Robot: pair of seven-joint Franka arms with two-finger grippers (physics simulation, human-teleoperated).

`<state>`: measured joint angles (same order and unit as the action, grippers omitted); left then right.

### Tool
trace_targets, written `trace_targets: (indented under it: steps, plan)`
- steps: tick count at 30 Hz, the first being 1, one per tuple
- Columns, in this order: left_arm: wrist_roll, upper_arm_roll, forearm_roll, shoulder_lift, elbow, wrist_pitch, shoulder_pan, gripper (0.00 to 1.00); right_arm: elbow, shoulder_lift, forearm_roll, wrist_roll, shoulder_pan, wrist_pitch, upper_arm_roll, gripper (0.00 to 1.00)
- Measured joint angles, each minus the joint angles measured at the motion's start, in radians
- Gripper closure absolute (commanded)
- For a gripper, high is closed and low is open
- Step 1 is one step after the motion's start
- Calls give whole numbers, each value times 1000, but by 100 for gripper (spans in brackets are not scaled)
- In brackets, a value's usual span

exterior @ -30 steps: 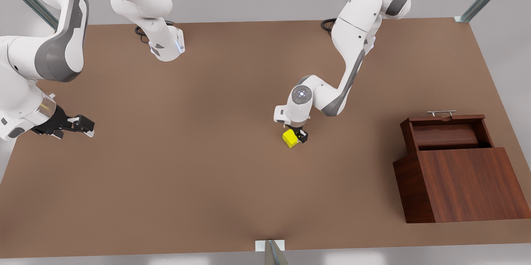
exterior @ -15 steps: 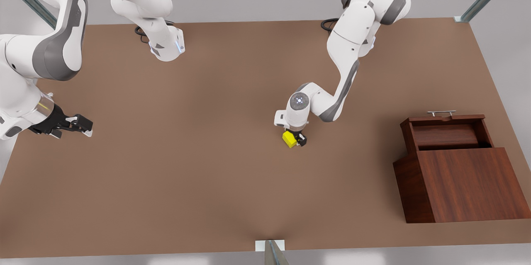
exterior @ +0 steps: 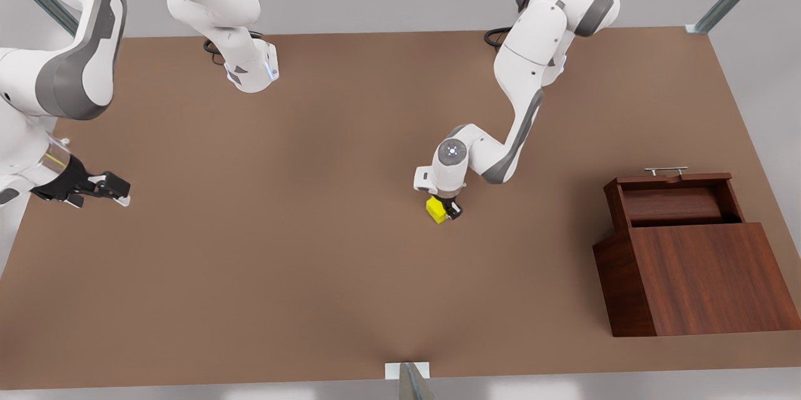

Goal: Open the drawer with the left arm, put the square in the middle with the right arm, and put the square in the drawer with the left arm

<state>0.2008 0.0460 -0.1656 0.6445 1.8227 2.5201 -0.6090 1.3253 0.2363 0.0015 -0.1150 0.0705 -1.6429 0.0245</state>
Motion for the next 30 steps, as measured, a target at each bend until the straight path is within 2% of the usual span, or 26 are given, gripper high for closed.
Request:
trace_targets:
  steps: [6, 12, 14, 18, 24, 30]
  plan:
    - [-2, 0, -4, -27, -14, -12, 0, 28, 0, 3, 2, 0, -3, -2, -3, 0]
    - [12, -10, 26, -182, -60, -252, 15, 28, 1, 5, 15, 0, -3, -11, -3, 0]
    - [65, -49, 49, -245, -61, -342, 17, 28, 2, 5, 15, 0, -3, -11, -3, 0]
    - [396, -224, 134, -313, -61, -465, 20, 28, 2, 5, 15, 0, -3, -11, -3, 0]
    - [922, -539, 238, -329, -53, -527, 19, 28, 0, 5, 15, 0, -3, -11, -3, 0]
    - [1174, -726, 292, -324, -45, -564, 22, 28, 0, 6, 15, 0, -5, -12, -3, 0]
